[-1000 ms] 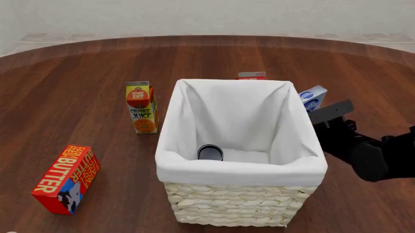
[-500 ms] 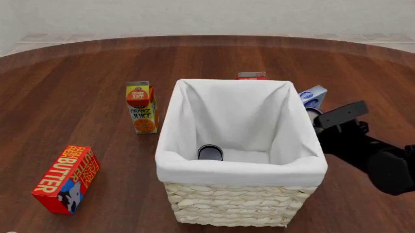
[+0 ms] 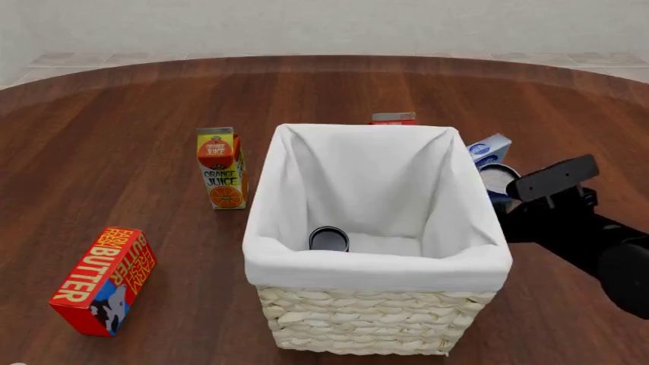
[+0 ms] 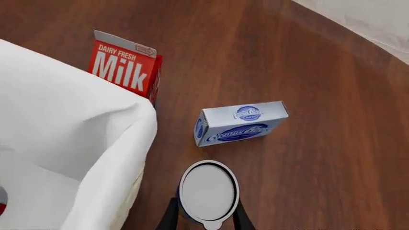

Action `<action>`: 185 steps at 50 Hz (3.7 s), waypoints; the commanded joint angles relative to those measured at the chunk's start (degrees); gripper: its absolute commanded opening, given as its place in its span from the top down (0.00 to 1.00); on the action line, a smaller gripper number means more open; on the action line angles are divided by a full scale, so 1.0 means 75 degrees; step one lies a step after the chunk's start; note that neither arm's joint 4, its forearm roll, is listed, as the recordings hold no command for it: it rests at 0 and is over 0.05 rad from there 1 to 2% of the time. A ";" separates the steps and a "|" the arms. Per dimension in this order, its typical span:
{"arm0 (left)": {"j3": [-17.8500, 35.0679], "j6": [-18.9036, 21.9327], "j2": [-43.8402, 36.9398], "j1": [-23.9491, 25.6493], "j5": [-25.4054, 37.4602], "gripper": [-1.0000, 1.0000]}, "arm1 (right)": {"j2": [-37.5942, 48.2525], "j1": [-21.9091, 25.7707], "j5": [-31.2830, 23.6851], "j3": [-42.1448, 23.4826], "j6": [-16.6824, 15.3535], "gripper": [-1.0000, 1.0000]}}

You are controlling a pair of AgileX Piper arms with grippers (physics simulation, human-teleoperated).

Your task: Pick up the alphabet soup and the tomato sauce, and put them in the basket.

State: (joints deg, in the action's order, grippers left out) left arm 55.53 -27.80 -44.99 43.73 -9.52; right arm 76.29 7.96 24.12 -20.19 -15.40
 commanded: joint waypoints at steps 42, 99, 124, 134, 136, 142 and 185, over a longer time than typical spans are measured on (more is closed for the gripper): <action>-0.0155 -0.0134 0.0030 -0.0010 -0.0174 0.00 | -0.2519 -0.0178 -0.2821 -0.0834 -0.0404 1.00; -0.0339 -0.0270 0.0132 -0.0015 -0.0325 0.00 | -0.3884 0.0306 -0.5042 -0.2313 -0.1049 1.00; -0.0383 -0.0301 0.0188 -0.0042 -0.0366 0.00 | -0.4023 0.1492 -0.5881 -0.3106 -0.0968 1.00; -0.0386 -0.0306 0.0196 -0.0031 -0.0383 0.00 | -0.3949 0.1762 -0.5990 -0.3252 -0.1047 1.00; -0.0395 -0.0316 0.0194 -0.0033 -0.0393 0.00 | -0.4002 0.1803 -0.6070 -0.3297 -0.1085 1.00; -0.0388 -0.0318 0.0189 -0.0009 -0.0398 0.00 | -0.4009 0.2171 -0.6297 -0.3471 -0.1049 1.00; -0.0532 -0.0373 0.0202 -0.0083 -0.0510 0.00 | -0.3408 0.3379 -0.7238 -0.4034 -0.1325 1.00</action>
State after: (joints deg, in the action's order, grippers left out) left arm 51.83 -30.51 -43.43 43.33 -13.15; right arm 49.31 31.89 -30.09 -49.76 -25.77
